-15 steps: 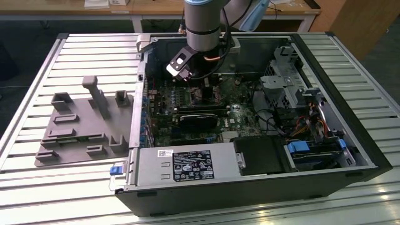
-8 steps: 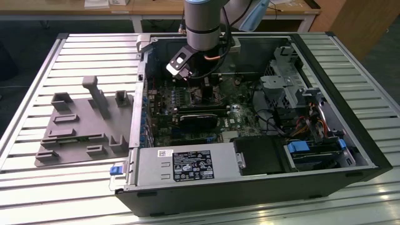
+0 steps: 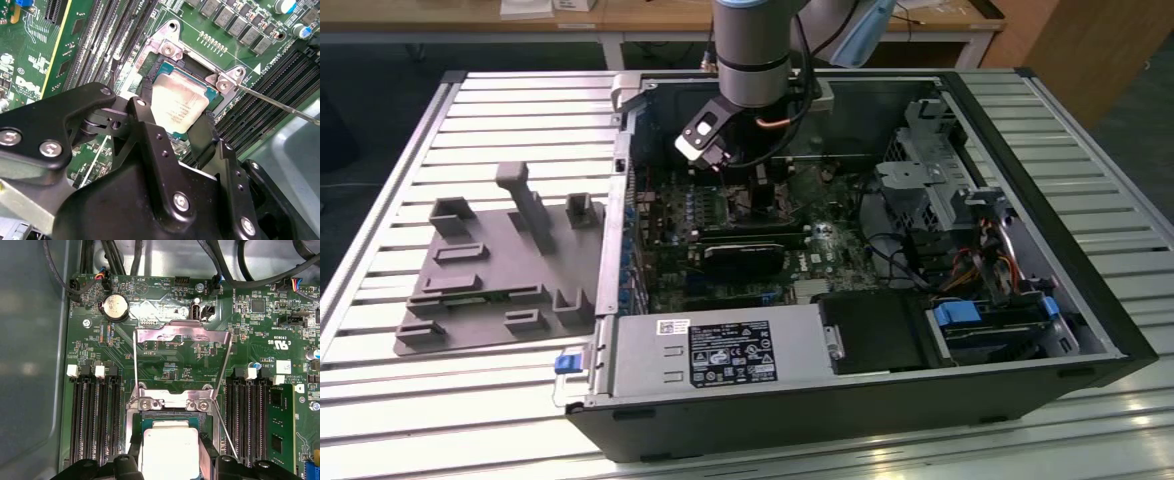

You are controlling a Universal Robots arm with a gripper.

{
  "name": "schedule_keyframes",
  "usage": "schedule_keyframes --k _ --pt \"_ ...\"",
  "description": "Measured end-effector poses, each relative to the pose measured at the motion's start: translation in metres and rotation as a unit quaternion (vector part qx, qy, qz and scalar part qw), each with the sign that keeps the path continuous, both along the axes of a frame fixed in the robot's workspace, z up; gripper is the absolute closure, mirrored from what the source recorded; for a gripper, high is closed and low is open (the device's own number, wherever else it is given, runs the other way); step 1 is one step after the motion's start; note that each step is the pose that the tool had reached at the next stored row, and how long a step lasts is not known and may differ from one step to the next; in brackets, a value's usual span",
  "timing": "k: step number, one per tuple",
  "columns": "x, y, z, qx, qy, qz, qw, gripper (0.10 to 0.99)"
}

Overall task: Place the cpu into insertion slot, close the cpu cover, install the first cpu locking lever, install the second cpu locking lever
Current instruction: 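Place the cpu into insertion slot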

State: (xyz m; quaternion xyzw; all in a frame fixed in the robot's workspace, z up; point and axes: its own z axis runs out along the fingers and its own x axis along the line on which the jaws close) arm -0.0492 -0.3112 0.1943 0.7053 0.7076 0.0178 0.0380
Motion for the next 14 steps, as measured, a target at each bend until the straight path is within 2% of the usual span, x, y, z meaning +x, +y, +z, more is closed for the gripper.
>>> schedule_keyframes --k 14 --pt "0.0010 0.0000 0.0013 -0.0001 0.0001 -0.010 1.0000 0.553"
